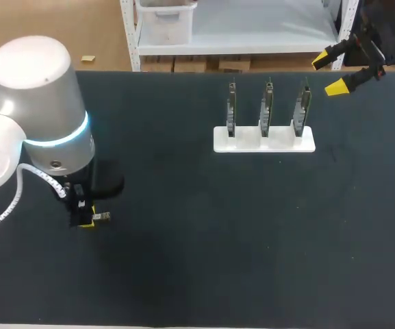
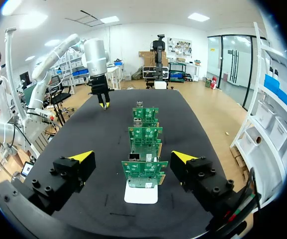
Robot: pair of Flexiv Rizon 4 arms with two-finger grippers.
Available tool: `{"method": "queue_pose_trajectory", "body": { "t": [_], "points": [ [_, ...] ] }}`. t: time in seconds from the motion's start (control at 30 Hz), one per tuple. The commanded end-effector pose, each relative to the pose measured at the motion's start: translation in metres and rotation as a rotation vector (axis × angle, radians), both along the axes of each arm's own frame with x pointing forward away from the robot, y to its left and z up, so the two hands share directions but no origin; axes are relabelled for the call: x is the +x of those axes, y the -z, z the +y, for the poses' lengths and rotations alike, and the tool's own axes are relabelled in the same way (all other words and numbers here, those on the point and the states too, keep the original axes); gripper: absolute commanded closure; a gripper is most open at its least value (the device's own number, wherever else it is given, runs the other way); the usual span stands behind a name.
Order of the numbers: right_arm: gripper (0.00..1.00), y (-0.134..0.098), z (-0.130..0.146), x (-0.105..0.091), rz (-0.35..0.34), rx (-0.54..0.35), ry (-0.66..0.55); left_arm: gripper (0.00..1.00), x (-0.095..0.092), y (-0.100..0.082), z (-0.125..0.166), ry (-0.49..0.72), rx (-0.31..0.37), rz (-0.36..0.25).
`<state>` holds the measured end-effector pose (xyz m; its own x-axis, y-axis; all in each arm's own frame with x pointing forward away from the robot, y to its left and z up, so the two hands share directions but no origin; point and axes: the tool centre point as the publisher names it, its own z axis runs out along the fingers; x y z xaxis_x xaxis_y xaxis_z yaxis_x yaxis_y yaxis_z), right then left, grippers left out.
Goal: Pick up the optical module with the left hand, and insert it into the network port with the right hand.
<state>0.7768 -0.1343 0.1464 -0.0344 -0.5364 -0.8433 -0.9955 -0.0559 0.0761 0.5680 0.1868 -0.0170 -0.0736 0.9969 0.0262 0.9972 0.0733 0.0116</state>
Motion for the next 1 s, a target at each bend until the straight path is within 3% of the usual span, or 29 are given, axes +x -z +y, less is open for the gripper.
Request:
{"method": "queue_pose_trajectory", "body": {
  "t": [0.03,0.23,0.3,0.5,0.67,0.8,0.9,1.0],
  "points": [
    [0.0,0.0,0.0,0.0,-0.001,-0.001,0.001,1.0,0.006,0.002,-0.002,0.007,0.003,0.011],
    [0.0,0.0,0.0,0.0,-0.001,-0.001,0.001,1.0,0.013,-0.003,-0.008,0.011,-0.005,-0.002],
    [0.0,0.0,0.0,0.0,-0.001,-0.001,0.001,1.0,0.019,-0.009,-0.013,-0.007,-0.039,-0.023],
    [0.0,0.0,0.0,0.0,-0.001,-0.001,0.001,1.0,0.043,-0.035,-0.023,-0.137,-0.241,-0.092],
    [0.0,0.0,0.0,0.0,-0.001,-0.001,0.001,1.0,0.074,-0.068,-0.034,-0.226,-0.406,-0.185],
    [0.0,0.0,0.0,0.0,-0.001,-0.001,0.001,1.0,0.1,-0.088,-0.05,-0.304,-0.562,-0.208],
    [0.0,0.0,0.0,0.0,-0.001,-0.001,0.001,1.0,0.121,-0.105,-0.067,-0.317,-0.653,-0.236],
    [0.0,0.0,0.0,0.0,-0.001,-0.001,0.001,1.0,0.138,-0.119,-0.079,-0.325,-0.7,-0.271]
  ]
}}
